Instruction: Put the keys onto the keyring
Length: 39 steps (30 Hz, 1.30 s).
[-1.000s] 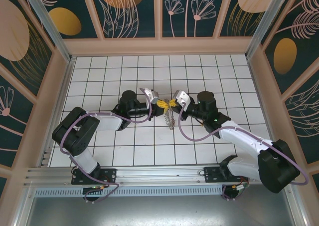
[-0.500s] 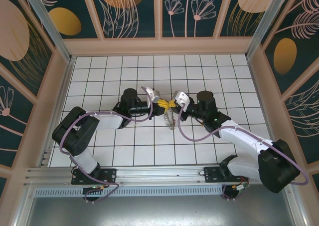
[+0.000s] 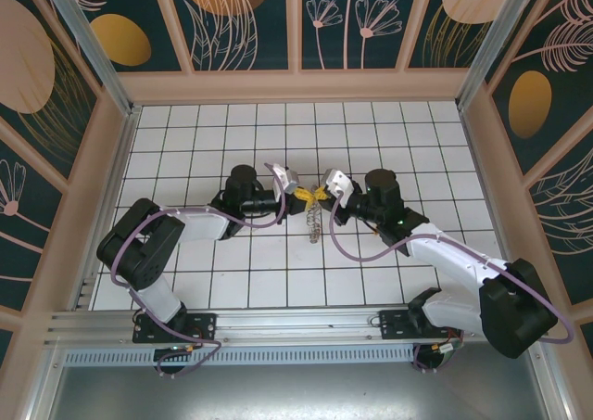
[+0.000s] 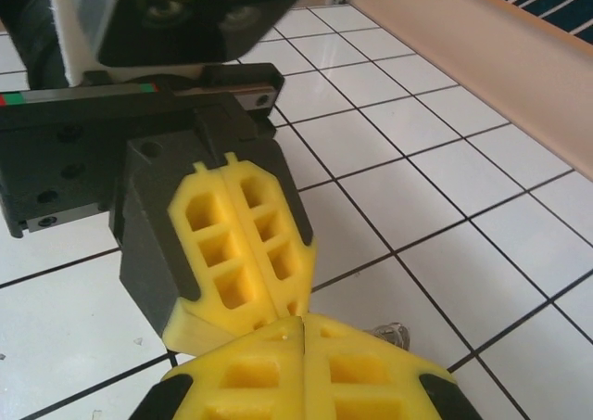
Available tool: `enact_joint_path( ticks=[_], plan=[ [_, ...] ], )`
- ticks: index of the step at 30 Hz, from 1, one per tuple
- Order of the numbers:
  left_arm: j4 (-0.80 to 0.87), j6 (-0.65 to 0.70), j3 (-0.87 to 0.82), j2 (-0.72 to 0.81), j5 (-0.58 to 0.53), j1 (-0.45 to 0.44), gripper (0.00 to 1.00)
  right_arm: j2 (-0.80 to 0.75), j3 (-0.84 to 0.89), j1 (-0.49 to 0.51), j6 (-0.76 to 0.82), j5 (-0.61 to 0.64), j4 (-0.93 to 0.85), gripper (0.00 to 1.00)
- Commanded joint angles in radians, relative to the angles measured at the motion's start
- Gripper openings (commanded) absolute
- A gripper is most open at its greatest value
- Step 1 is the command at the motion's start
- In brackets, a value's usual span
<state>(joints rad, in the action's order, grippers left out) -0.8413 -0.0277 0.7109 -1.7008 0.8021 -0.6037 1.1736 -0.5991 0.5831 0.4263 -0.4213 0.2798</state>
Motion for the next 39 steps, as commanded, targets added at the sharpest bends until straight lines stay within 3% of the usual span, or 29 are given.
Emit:
enact_joint_path(
  ticks=[1, 7, 12, 16, 28, 39],
  plan=[
    [-0.092, -0.024, -0.027, 0.011, -0.007, -0.003, 0.00, -0.010, 0.020, -0.024, -0.086, 0.062, 0.032, 0.00],
    [-0.144, -0.046, -0.035, 0.000, -0.008, -0.002, 0.00, 0.000, 0.010, -0.026, -0.118, 0.060, 0.054, 0.00],
    [-0.114, -0.040, -0.027, -0.004, 0.000, -0.002, 0.00, -0.009, -0.011, -0.022, -0.099, -0.015, 0.071, 0.00],
    [-0.077, -0.022, -0.020, -0.003, 0.008, -0.004, 0.09, -0.006, -0.026, -0.013, -0.079, -0.054, 0.068, 0.00],
    [0.009, 0.019, 0.025, 0.000, 0.021, -0.003, 0.22, 0.001, -0.044, 0.001, -0.043, -0.066, 0.040, 0.00],
    [0.043, 0.036, 0.044, -0.001, 0.017, -0.004, 0.21, 0.006, -0.055, 0.004, -0.028, -0.106, 0.016, 0.00]
  ],
)
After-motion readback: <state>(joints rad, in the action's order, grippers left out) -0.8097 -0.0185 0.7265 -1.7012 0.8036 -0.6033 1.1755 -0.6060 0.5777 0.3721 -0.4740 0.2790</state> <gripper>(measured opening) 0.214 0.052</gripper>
